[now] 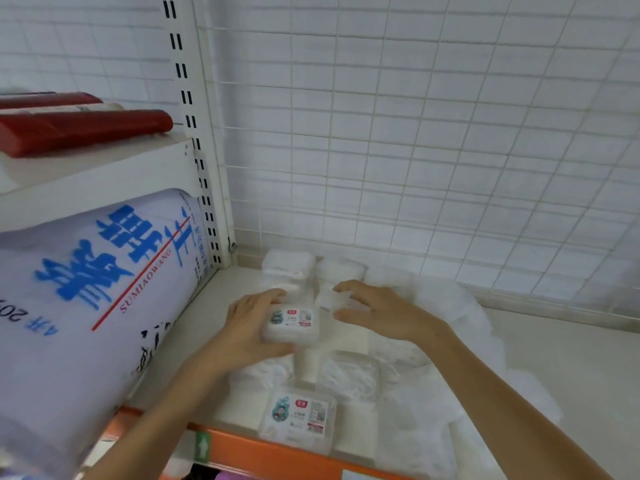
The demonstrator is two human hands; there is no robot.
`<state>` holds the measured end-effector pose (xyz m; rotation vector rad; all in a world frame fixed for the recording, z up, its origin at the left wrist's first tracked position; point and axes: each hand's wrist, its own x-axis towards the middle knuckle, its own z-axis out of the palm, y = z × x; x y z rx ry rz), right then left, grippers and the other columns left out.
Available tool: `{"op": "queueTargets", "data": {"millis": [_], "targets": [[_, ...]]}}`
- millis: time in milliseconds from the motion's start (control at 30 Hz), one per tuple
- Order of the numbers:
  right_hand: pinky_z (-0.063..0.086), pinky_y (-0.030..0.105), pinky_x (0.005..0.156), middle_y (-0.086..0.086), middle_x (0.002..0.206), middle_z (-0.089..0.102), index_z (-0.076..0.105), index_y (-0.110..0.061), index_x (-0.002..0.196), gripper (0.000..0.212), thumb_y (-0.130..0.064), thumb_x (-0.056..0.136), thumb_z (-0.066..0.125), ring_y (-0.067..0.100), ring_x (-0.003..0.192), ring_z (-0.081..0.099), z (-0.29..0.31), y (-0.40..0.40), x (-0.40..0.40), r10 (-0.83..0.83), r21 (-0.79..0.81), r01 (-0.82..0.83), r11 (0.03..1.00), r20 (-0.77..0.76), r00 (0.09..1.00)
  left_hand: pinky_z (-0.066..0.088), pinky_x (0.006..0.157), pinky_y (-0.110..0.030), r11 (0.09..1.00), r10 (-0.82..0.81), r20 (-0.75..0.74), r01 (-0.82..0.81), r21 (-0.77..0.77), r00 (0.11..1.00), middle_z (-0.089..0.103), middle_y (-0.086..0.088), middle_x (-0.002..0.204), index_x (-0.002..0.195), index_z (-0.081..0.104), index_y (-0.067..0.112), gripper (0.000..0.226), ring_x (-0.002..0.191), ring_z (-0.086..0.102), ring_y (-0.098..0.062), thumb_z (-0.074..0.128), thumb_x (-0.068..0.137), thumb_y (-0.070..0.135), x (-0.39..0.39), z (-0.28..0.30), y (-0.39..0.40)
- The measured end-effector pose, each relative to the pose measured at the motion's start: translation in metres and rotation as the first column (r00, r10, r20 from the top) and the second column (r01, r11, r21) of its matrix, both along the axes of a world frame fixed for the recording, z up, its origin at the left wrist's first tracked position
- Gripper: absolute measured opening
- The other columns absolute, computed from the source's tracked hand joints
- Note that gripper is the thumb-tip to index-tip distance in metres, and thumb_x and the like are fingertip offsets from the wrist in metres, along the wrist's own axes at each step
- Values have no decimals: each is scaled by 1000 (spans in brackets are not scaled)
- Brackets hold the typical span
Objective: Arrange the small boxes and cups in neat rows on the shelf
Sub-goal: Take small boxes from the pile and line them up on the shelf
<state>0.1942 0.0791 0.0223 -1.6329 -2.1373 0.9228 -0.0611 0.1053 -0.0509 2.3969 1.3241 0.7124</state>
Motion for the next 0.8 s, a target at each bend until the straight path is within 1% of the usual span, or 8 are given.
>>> {"op": "queueTargets", "data": {"millis": [133,233,300,367,467,533,667,800], "targets": [[52,29,79,-2,120,59,43,-33,126,35,-44,93,45,12,96,59,-11,5,-4,-82,-47,76,996,-146,986,44,94,-37,986,39,249,3,-166,968,56,11,114,119,50,34,72,108,50,-10,67,58,70,-6,-12,1],[51,23,64,6,105,63,42,-32,115,19,-29,96,44,14,83,61,-16,4,-5,-117,-33,112,993,-281,953,39,87,-8,982,94,365,-25,-188,926,53,8,112,111,48,36,59,106,46,5,81,62,36,-4,-9,-4],[47,20,60,6,104,62,44,-35,112,18,-26,97,42,14,86,60,-21,3,-6,-114,-7,117,993,-279,954,35,83,-4,988,100,366,-49,-147,925,49,12,112,109,43,39,61,104,43,9,81,65,20,-3,-9,-6],[47,24,67,3,107,62,51,-36,109,19,-24,97,41,18,94,59,-28,6,-9,-112,29,121,992,-227,967,36,85,-10,990,94,363,-47,-136,927,48,14,111,112,43,34,62,105,44,7,80,63,24,-3,-9,-7],[39,8,75,1,117,57,58,-26,116,28,-19,99,38,11,101,53,-38,10,-12,-76,129,84,988,-61,995,35,87,-12,986,113,353,-60,-157,929,46,16,110,116,41,29,68,105,44,3,64,55,48,-2,-9,-8],[36,5,79,1,121,53,55,-23,123,30,-20,99,38,9,103,49,-39,9,-12,-61,137,62,989,-10,998,35,89,-16,987,116,336,-72,-143,935,47,13,109,117,41,28,70,104,44,-1,59,53,51,-2,-8,-10],[36,27,99,-10,122,41,40,-28,136,52,-38,88,58,9,115,43,-44,4,-10,-17,25,15,1000,74,997,35,93,-25,990,108,312,-74,-118,944,49,4,114,121,40,28,69,107,43,-10,57,57,51,-6,-11,-9],[32,33,104,-13,119,36,36,-32,137,71,-45,77,69,8,119,36,-47,4,-11,-13,37,10,999,81,997,35,95,-27,992,90,308,-59,-110,947,49,3,116,121,36,36,65,109,41,-11,56,60,49,-6,-12,-9]]}}
